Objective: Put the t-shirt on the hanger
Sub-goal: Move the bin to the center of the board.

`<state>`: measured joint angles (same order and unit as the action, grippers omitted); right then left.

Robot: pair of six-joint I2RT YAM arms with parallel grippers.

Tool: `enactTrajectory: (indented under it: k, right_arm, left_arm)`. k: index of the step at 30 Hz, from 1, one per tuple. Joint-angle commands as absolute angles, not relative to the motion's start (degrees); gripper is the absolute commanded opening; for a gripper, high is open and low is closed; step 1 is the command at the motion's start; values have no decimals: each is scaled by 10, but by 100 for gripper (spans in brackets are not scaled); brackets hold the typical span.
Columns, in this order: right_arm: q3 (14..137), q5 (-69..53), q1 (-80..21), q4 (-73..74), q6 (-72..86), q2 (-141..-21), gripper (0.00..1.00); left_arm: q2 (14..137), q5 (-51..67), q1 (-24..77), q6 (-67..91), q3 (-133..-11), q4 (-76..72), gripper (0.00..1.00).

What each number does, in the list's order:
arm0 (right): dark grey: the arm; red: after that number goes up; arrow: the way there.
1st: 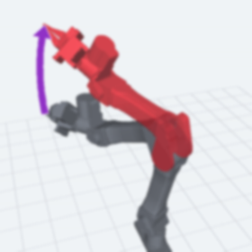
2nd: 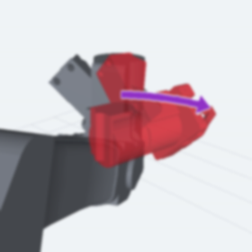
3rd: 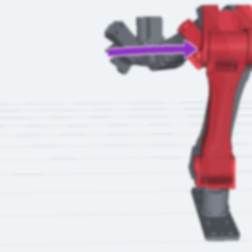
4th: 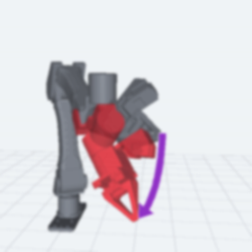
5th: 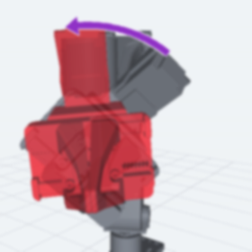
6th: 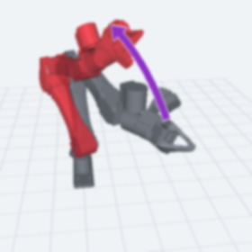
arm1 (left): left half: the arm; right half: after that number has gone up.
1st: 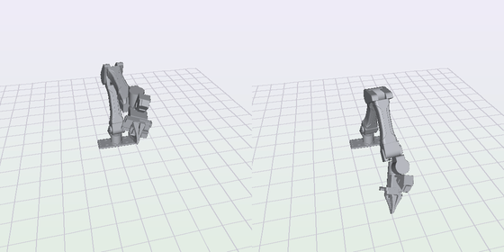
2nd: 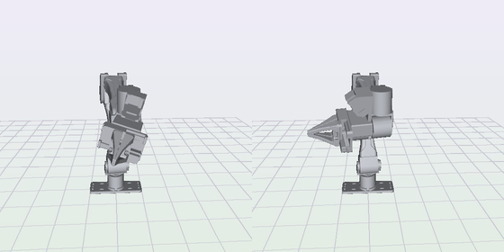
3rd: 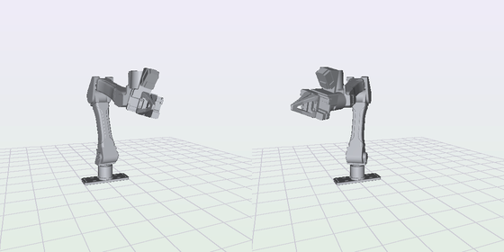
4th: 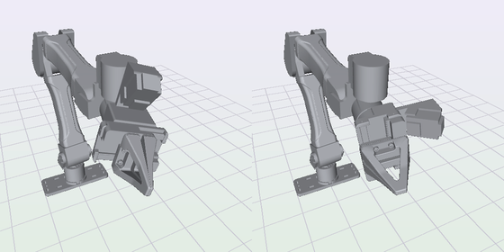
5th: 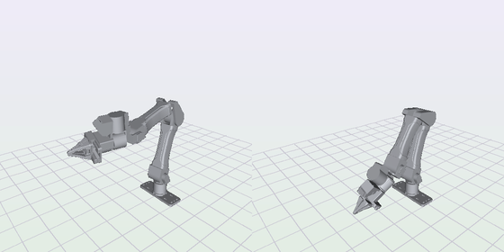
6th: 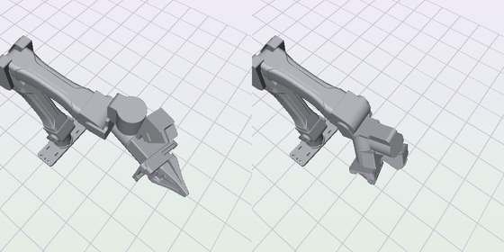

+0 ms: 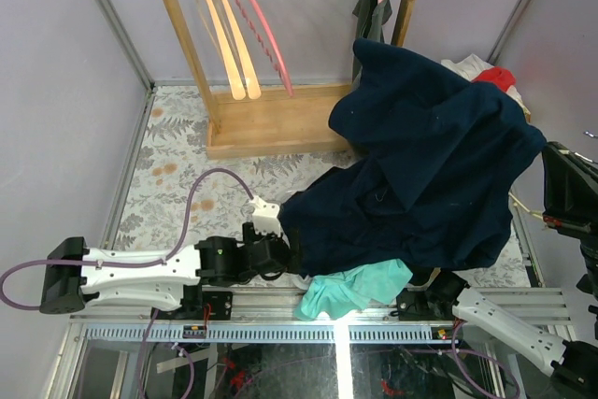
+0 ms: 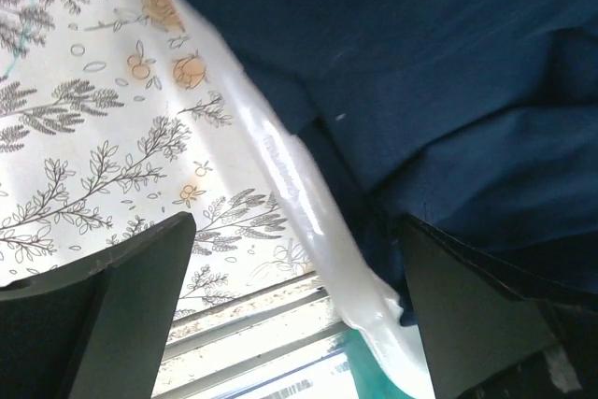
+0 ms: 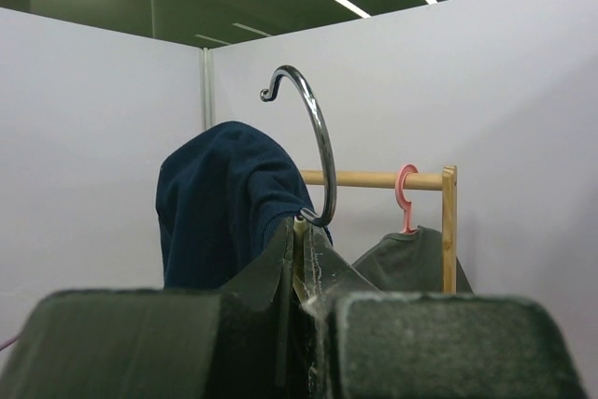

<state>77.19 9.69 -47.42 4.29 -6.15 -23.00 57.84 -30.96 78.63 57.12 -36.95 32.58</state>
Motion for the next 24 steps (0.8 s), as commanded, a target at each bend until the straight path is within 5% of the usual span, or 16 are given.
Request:
enactTrajectory:
  k: [1,3,5,6,7,19,24]
  right_arm:
    - [806,109,-486,-19,-92,-241,0]
    - [808,109,-491,-16,-95,-244,0]
    - [808,109,-496,-16,-99,-246,0]
    - [809,110,-500,-16,-102,-247,0]
    - [810,110,-504,-16,-104,-248,0]
    - [801,114,-539,-28,-119,-257,0]
    - [817,117,-543,-20,-131,-267,0]
  left_arm:
    - [577,-344,780,638,-329,256,85]
    - [571,-376,771,671,-320,285,67]
    - [547,-410,760,716,-311,326,24]
    - [528,-425,754,733,-307,344,8]
    - [507,-437,749,746,-302,362,3]
    - [413,-516,592,714,-395,561,0]
    - [406,-451,467,599,-364,457,1]
